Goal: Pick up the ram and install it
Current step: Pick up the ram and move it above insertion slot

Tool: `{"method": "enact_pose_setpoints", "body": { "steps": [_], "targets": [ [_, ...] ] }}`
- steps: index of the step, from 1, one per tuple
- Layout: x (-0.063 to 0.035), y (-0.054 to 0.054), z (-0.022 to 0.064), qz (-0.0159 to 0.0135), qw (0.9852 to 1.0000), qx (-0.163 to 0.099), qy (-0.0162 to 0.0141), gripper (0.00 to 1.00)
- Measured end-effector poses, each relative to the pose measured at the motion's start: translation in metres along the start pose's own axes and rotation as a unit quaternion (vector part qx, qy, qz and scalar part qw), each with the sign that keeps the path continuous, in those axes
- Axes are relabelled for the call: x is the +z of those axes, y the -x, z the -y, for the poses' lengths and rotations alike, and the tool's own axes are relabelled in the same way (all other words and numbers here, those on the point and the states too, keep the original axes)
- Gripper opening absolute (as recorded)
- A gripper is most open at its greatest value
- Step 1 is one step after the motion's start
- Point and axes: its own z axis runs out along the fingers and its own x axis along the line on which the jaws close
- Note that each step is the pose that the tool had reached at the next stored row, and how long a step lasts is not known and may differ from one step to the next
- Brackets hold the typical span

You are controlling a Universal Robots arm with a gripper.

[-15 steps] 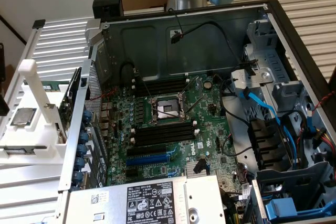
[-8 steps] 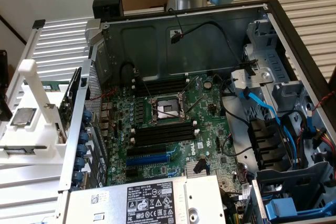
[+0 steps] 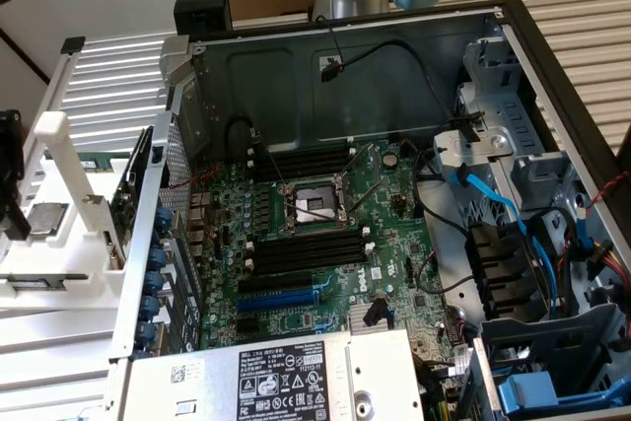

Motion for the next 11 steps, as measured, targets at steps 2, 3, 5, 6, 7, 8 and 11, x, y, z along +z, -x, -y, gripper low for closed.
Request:
{"method": "enact_pose_setpoints", "body": {
  "steps": [2,3,5,6,7,8,11],
  "targets": [
    [0.0036,0.0,0.0,0.0,1.0,0.0,0.0,0.1],
    [0.0053,0.0,0.0,0.0,1.0,-0.001,0.0,0.1],
    [0.009,0.0,0.0,0.0,1.0,-0.001,0.0,0.1],
    [0.0108,0.0,0.0,0.0,1.0,-0.001,0.0,0.1],
    [0.0127,0.0,0.0,0.0,1.0,-0.001,0.0,0.1],
    [0.0145,0.0,0.0,0.0,1.0,-0.001,0.0,0.1],
    [0.0201,0.0,-0.0001,0.0,1.0,-0.002,0.0,0.1]
  ]
}}
